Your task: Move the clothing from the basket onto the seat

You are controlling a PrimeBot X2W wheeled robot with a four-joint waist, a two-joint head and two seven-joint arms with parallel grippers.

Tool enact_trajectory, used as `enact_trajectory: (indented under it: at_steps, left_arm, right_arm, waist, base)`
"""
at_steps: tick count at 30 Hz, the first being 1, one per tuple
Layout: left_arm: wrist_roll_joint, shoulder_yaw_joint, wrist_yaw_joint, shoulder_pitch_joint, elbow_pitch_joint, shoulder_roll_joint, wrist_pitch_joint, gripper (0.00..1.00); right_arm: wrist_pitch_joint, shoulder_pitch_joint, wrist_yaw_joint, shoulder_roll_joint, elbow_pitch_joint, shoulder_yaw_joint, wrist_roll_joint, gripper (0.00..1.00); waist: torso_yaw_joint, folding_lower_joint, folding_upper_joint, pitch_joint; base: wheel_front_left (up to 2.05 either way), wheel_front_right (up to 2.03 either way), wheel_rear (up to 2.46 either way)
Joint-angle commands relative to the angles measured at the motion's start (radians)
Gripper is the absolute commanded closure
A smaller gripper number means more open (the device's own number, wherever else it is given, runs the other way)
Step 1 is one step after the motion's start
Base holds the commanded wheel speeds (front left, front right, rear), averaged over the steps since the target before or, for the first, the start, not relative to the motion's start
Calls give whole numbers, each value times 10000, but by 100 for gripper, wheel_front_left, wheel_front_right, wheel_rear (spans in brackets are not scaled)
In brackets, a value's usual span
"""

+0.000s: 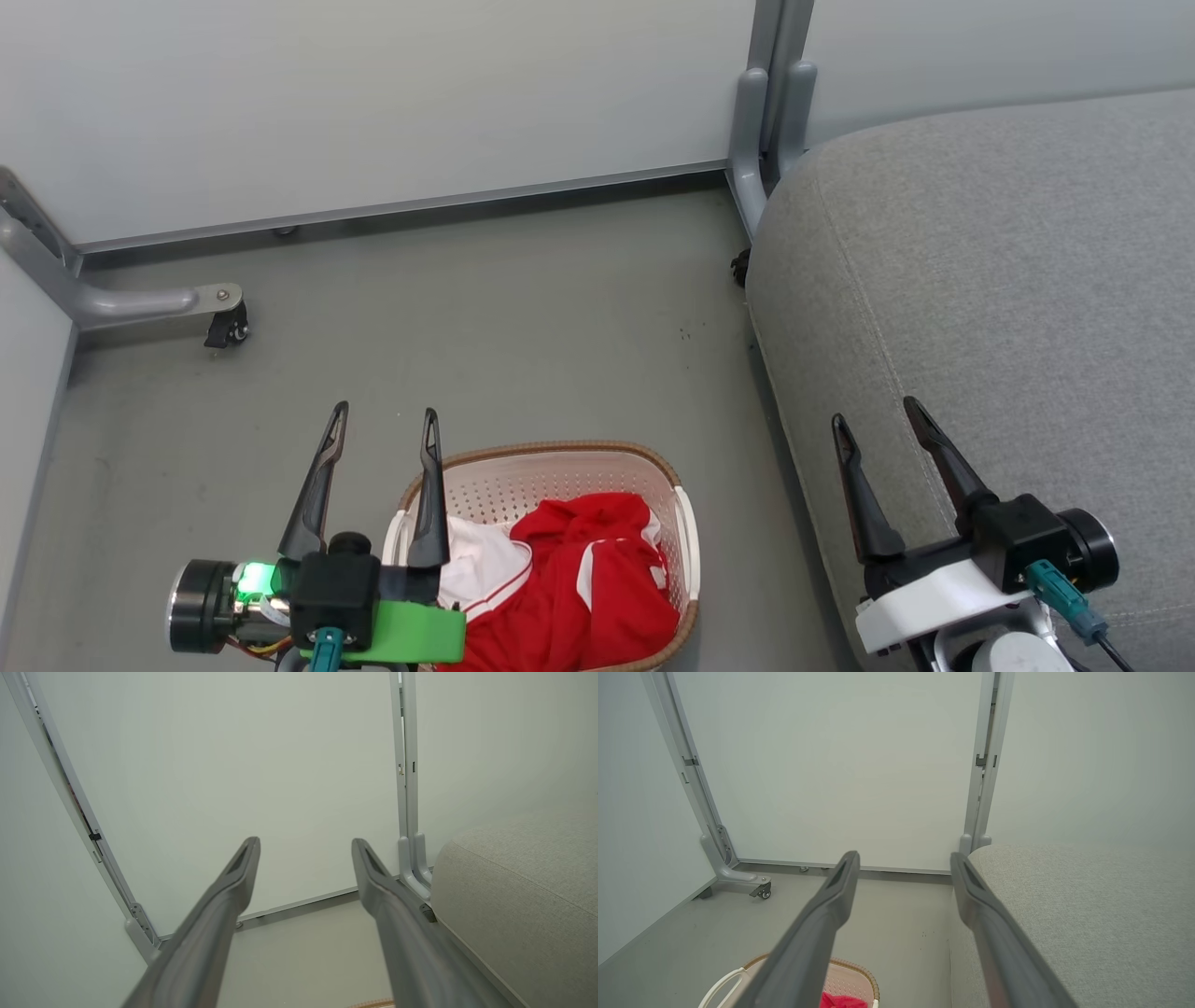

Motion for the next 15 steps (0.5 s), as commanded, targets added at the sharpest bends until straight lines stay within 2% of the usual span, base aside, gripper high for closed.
enact_trajectory:
  at_steps: [1,7,15]
  left_arm:
    - [40,33,-29,93,39,11,0,0]
    - [-272,233,-204,133,181,-132,1,0]
    - [-340,520,-883,-281,709,-380,4,0]
  right_arm:
    - [-32,102,1,-39,-44,-19,18,0]
    - [-32,147,1,-39,-77,-18,46,0]
    - [-32,-290,1,-37,-149,17,-44,0]
  waist:
    - [6,0,-1,16]
    - [16,0,-1,115]
    - [31,0,-1,939]
  base:
    - [0,0,0]
    - [0,0,0]
    - [0,0,0]
